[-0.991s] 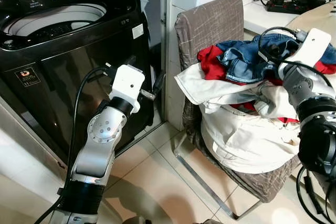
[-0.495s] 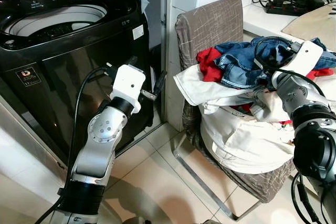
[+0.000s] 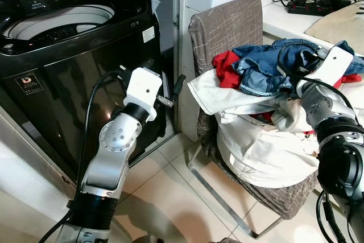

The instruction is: Clothes washing

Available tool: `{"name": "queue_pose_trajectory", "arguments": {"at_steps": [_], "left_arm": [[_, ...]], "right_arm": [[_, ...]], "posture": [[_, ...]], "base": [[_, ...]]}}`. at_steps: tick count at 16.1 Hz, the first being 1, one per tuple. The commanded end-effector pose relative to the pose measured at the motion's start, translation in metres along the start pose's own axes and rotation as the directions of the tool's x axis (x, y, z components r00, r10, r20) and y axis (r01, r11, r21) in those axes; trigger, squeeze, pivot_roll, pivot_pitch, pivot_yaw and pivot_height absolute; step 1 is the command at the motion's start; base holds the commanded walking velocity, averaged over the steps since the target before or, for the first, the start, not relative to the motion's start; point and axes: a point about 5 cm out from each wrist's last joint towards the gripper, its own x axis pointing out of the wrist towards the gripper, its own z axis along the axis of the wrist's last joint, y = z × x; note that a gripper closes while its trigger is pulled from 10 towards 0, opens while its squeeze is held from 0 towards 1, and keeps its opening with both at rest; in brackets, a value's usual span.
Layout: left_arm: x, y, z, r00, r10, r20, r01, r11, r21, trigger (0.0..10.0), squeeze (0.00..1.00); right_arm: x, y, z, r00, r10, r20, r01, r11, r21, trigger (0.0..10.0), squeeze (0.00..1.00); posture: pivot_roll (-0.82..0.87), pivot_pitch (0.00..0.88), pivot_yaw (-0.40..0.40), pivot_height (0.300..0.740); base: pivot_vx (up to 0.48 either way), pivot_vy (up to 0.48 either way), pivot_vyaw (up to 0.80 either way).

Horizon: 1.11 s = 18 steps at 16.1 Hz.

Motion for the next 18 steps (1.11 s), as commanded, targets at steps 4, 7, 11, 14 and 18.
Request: {"name": "queue_pose_trajectory", "arguments": {"at_steps": [4, 7, 11, 14, 18], "left_arm": [[0.003, -0.005, 0.003, 1.0, -0.023, 0.007, 0.023, 1.0, -0.006, 10.0, 0.0], [0.004, -0.006, 0.002, 1.0, -0.026, 0.005, 0.026, 1.0, -0.007, 10.0, 0.0], [0.004, -0.007, 0.001, 1.0, -0.031, 0.003, 0.031, 0.999, -0.008, 10.0, 0.0], [0.007, -0.005, 0.002, 1.0, -0.03, 0.008, 0.03, 1.0, -0.002, 10.0, 0.0], [0.009, -0.006, 0.004, 0.999, -0.033, 0.018, 0.033, 0.999, 0.002, 10.0, 0.0]], "right_arm": [[-0.002, 0.004, -0.019, 0.999, 0.021, -0.029, -0.024, 0.996, -0.091, 0.0, 0.0], [-0.003, 0.007, -0.02, 0.999, 0.039, -0.027, -0.041, 0.996, -0.073, 0.0, 0.0], [-0.001, 0.018, 0.018, 0.989, 0.065, 0.135, -0.034, 0.975, -0.221, 0.0, 0.0], [-0.01, 0.039, 0.093, 0.908, 0.142, 0.393, -0.038, 0.965, -0.261, 0.0, 0.0], [-0.01, 0.033, 0.102, 0.902, 0.135, 0.41, -0.038, 0.971, -0.237, 0.0, 0.0]], "posture": [[-0.01, 0.035, 0.024, 0.74], [-0.01, 0.04, 0.024, 0.74], [-0.01, 0.034, 0.027, 0.74], [-0.01, 0.012, 0.029, 0.74], [-0.01, 0.0, 0.026, 0.74]], "base": [[0.0, 0.0, 0.0], [0.0, 0.0, 0.0], [0.0, 0.0, 0.0], [0.0, 0.0, 0.0], [0.0, 0.0, 0.0]]}}
